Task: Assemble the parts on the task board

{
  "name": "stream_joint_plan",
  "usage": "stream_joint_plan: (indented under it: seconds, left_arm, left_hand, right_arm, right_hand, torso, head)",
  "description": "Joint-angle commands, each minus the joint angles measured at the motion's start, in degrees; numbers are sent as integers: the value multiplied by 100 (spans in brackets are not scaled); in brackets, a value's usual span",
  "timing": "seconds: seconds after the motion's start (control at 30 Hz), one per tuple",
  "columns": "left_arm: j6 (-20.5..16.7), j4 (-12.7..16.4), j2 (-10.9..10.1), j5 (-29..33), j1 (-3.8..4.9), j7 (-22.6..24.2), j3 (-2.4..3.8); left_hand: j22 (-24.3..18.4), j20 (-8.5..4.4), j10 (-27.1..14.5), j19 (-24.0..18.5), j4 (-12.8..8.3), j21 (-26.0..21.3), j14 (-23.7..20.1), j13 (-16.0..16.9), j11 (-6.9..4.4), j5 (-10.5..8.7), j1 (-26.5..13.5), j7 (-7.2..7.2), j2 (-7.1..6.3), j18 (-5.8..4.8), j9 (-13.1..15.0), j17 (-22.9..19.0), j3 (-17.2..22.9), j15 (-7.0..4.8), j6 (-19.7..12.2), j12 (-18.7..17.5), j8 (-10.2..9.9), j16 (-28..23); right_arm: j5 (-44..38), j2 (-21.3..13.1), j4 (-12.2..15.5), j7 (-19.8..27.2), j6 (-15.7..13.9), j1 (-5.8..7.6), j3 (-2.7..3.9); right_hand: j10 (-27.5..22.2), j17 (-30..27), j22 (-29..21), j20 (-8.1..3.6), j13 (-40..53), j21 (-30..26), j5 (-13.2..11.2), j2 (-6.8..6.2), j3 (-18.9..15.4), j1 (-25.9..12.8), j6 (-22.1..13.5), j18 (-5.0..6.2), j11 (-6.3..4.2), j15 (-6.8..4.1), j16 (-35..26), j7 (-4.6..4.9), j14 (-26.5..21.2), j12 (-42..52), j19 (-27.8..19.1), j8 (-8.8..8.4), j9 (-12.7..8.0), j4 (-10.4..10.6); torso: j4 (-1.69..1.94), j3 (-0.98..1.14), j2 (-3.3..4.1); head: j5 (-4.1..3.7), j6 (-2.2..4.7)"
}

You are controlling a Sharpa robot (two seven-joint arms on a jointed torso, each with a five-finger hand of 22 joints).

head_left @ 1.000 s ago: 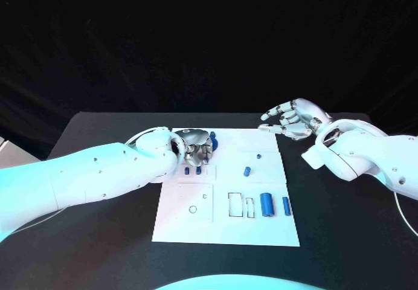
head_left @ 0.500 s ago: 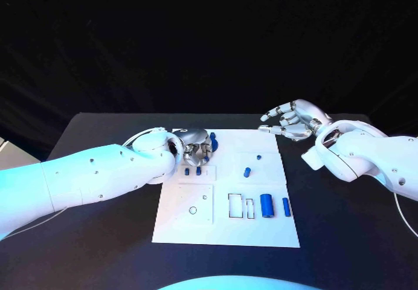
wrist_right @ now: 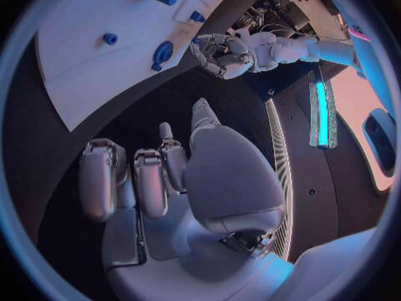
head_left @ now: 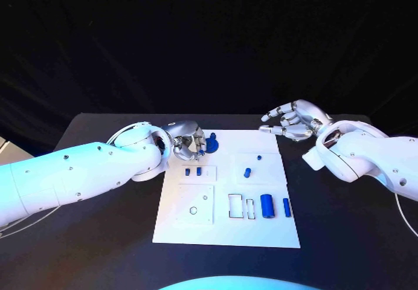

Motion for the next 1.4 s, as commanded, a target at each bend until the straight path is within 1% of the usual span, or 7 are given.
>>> stream_joint_plan:
  seconds: [0.03,0.2,0.37,0.7,0.9,1.03,1.4]
  left_arm:
    - [183,7,-55,231,11,-2,9]
    - [301,-68,-104,238,9,-52,2]
    - [302,-151,-102,205,0,-84,-23]
    - [363,-278,-19,153,-13,-82,-82]
    - [378,-348,43,127,-27,-78,-108]
    - [407,-376,71,119,-33,-79,-116]
    - [549,-395,112,109,-36,-121,-122]
  left_hand:
    - [9,5,60,38,-18,28,26,-1,-34,17,-62,-7,3,-89,5,5,18,-5,45,-36,-25,39]
    - [17,5,67,45,-20,32,31,-2,-35,15,-75,-8,1,-92,8,12,20,-7,52,-46,-30,41]
    - [25,5,73,52,-25,38,37,-2,-37,14,-81,-10,-1,-94,9,23,23,-8,57,-54,-34,44]
    - [42,2,99,68,-51,49,47,-2,-42,14,-100,-15,-7,-97,16,32,39,-12,73,-91,-55,47]
    - [42,2,99,68,-51,49,47,-2,-42,14,-100,-15,-7,-97,16,32,39,-12,73,-91,-55,47]
    - [45,1,103,71,-52,51,53,-2,-42,13,-106,-15,-7,-98,16,42,40,-13,74,-96,-58,50]
    - [46,-1,119,72,-68,51,55,-1,-47,4,-112,-19,-12,-98,21,40,44,-16,86,-112,-66,49]
  right_arm:
    - [-45,-7,15,48,66,-3,0]
    - [-45,-11,18,50,61,-3,0]
    - [-46,-11,19,51,55,-3,0]
    - [-47,-1,12,60,46,-3,0]
    - [-47,4,11,68,42,-3,0]
    - [-47,3,10,70,40,-3,0]
    - [-47,4,10,69,39,-3,0]
  right_hand:
    - [-10,900,914,28,366,-9,29,53,-40,-3,-16,43,-7,3,-17,3,431,-10,107,30,-6,2]
    - [-10,900,914,28,366,-9,29,53,-40,-3,-16,43,-7,3,-17,3,431,-10,107,30,-6,2]
    - [-9,902,915,27,363,-10,32,66,-51,-13,-14,43,-9,1,-17,2,432,-10,108,34,-9,2]
    - [-9,902,915,27,363,-10,32,66,-51,-13,-14,43,-9,1,-17,2,432,-10,108,34,-9,2]
    - [-15,884,906,26,356,-31,34,70,-55,-11,-15,48,-9,1,-26,2,427,-17,100,36,-10,0]
    - [-15,884,906,26,356,-31,34,70,-55,-11,-15,48,-9,1,-26,2,427,-17,100,36,-10,0]
    - [-15,884,906,26,356,-31,34,70,-55,-11,-15,48,-9,1,-26,2,427,-17,100,36,-10,0]
  torso:
    - [-1,-4,4]
    - [-11,-2,4]
    - [-13,-9,10]
    - [-18,-2,11]
    - [-24,-3,12]
    - [-28,0,13]
    - [-15,-4,9]
  head:
    - [15,-7]
    - [34,-7]
    - [42,-5]
    - [51,-25]
    - [45,-31]
    - [37,-35]
    - [34,-49]
